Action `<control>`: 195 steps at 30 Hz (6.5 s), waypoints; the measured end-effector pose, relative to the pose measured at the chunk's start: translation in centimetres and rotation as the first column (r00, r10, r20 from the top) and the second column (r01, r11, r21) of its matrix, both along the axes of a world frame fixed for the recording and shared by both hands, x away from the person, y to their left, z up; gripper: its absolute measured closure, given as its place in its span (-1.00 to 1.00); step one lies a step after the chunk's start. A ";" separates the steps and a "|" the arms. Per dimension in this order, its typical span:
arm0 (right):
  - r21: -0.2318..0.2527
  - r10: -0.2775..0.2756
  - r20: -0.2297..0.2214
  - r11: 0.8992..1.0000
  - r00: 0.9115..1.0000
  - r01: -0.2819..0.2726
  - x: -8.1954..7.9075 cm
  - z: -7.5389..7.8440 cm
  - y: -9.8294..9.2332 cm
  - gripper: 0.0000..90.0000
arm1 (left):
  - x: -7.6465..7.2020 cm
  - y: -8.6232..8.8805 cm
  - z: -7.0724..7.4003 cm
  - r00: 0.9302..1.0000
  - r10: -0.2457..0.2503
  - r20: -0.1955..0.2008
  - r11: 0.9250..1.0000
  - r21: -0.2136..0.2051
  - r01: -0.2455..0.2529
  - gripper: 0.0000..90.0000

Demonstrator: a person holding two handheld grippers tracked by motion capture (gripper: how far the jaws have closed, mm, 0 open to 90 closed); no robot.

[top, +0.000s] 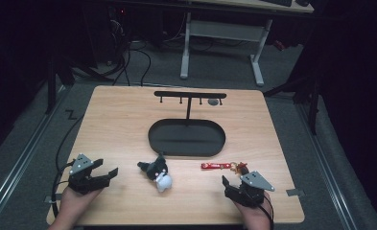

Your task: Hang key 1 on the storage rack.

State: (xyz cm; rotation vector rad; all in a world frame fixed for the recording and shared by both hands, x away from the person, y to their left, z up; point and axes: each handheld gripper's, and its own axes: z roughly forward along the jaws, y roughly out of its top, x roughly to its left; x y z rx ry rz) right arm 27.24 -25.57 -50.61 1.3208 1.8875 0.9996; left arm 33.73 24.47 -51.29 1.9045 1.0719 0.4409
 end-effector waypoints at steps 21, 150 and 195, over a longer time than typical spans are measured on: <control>0.046 -0.024 0.000 0.999 1.000 0.024 -0.2 -0.5 -1.5 -0.59 | 0.4 -1.9 0.0 0.999 -0.036 0.037 0.998 0.060 0.034 -0.39; -0.285 -0.064 -0.655 0.944 0.753 -0.167 9.7 2.6 -3.1 0.39 | -0.8 -3.2 -0.8 0.983 -0.179 0.047 0.971 0.171 0.169 -0.38; -0.198 0.032 -0.654 0.957 0.756 -0.211 10.3 10.0 -2.3 0.47 | -0.8 -3.5 -0.9 0.979 -0.196 0.047 0.967 0.174 0.185 -0.38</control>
